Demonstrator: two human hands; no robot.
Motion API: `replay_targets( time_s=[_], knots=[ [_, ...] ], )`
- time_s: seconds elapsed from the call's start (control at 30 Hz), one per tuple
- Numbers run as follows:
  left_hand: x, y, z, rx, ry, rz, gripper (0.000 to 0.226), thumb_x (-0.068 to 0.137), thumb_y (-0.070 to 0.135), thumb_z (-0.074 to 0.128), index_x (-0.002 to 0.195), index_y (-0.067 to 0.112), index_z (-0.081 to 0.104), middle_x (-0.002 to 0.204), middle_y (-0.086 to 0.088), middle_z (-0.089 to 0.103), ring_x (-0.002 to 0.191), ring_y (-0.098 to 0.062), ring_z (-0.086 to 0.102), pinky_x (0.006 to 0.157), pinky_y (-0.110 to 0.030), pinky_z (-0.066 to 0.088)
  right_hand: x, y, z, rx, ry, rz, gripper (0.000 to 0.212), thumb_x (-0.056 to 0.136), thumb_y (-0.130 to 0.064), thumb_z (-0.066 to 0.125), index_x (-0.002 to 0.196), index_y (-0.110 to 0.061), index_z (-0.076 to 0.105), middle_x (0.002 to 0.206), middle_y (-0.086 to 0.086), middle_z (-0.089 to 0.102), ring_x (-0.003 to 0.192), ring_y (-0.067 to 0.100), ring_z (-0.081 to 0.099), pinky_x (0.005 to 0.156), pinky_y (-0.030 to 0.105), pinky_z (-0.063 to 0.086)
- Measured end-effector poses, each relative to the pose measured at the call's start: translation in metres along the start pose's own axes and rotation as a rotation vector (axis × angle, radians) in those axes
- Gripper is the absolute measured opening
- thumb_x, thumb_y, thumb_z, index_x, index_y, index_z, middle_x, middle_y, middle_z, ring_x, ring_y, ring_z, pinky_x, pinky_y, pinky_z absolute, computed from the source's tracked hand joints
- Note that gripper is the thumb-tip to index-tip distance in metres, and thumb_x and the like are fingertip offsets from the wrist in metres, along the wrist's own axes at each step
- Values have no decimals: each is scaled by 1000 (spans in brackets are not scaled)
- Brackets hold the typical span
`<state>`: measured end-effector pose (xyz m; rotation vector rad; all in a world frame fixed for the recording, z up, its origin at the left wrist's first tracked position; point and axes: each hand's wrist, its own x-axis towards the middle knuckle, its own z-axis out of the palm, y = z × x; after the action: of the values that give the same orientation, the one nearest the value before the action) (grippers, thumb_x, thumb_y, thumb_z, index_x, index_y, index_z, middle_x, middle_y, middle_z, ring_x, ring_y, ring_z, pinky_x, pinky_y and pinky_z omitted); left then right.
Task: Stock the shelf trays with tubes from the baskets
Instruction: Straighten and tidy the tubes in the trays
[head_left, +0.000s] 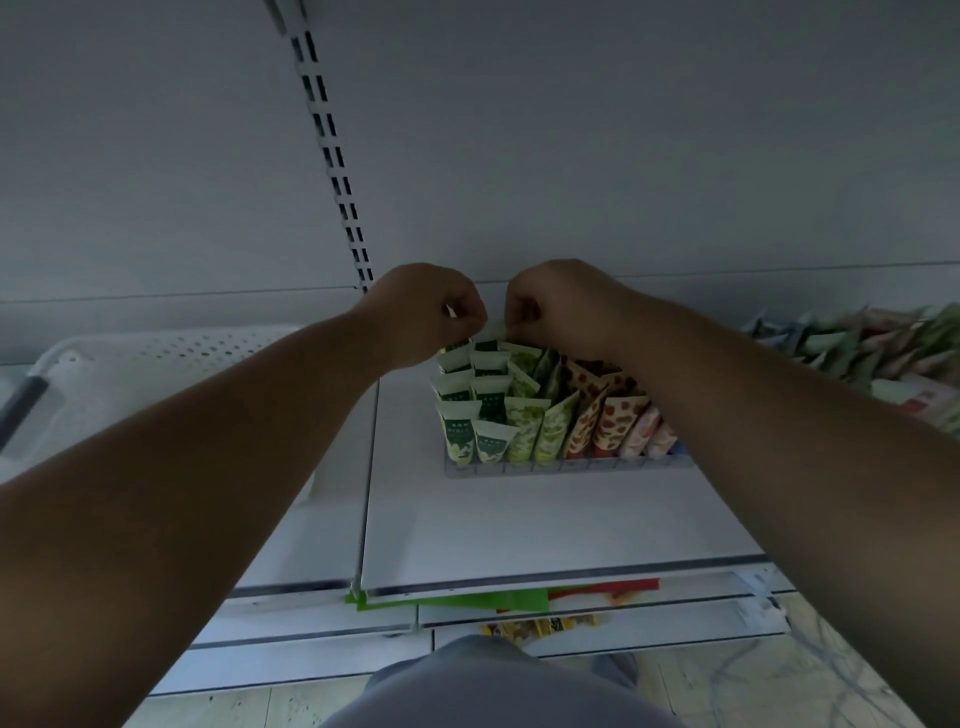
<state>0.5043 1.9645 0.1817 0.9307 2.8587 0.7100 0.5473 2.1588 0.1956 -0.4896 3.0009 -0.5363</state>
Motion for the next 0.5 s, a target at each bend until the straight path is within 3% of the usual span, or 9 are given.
replay_targets(
  time_s=[0.3,0.4,0.5],
  knots=[
    [0,2,-3,-49,-29,-16,8,83,27,71,87,34,70,75,23,60,70,6,56,62,-13,38,-6,7,-8,44,44,33,21,85,-36,69,96,-18,72,92,-2,67,81,11,59,70,24,41],
    [2,5,-6,-127,-2,-32,9,83,26,72,89,32,70,75,20,60,65,5,54,61,-17,40,-13,16,-19,98,105,54,20,87,-35,68,99,-19,72,91,-5,66,81,8,59,71,23,41],
    [9,16,-7,-96,-30,1,9,84,27,70,92,30,71,76,21,58,65,7,52,59,-14,37,-20,26,-27,59,62,39,15,86,-30,70,97,-21,72,93,-5,67,81,8,59,72,23,41]
  ],
)
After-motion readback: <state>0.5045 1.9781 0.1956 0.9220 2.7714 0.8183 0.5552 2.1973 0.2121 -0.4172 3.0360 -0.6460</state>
